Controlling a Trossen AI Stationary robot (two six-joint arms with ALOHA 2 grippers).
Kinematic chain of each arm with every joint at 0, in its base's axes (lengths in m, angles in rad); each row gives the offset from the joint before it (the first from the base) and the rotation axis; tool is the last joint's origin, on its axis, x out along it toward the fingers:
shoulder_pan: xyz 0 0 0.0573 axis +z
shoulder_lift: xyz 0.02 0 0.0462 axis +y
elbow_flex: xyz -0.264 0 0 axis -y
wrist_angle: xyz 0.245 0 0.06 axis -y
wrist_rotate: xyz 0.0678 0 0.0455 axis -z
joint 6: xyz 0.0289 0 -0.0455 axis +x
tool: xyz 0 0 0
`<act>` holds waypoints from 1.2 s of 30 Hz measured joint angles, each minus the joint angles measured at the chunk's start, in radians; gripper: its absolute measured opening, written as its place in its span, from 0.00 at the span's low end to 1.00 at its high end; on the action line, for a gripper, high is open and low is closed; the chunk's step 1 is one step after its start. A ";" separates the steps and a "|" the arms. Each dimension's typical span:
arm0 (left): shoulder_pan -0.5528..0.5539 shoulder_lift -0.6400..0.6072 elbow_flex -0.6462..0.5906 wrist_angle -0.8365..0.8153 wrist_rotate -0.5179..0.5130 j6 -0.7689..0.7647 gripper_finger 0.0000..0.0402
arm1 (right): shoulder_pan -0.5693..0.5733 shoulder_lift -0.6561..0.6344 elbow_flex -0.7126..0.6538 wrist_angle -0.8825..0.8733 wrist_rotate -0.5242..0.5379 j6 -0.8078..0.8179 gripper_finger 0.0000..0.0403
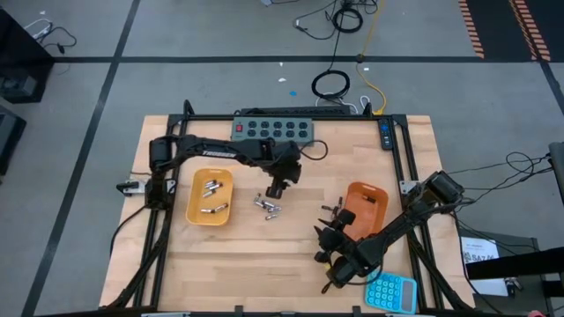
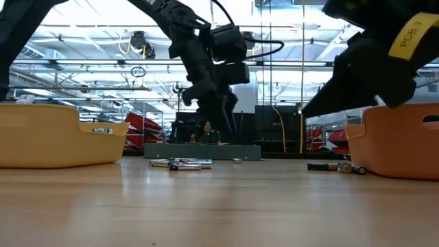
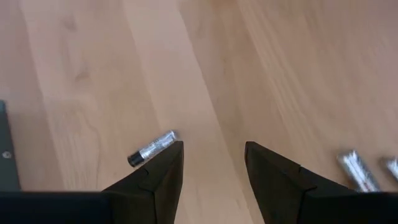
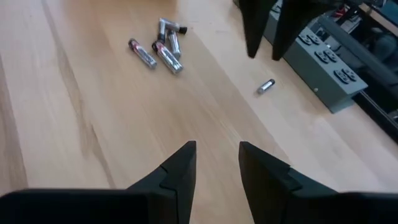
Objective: Sort batteries
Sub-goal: Put the silver battery into the yellow bin
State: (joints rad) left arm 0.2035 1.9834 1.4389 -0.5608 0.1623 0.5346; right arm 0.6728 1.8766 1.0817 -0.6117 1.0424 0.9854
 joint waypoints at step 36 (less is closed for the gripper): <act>0.035 0.042 0.058 -0.017 0.047 0.122 0.44 | -0.115 -0.156 -0.148 0.239 -0.055 0.011 0.28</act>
State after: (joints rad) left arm 0.2387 2.0252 1.4970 -0.5780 0.2093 0.6563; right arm 0.5580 1.7203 0.9337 -0.3728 0.9872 0.9965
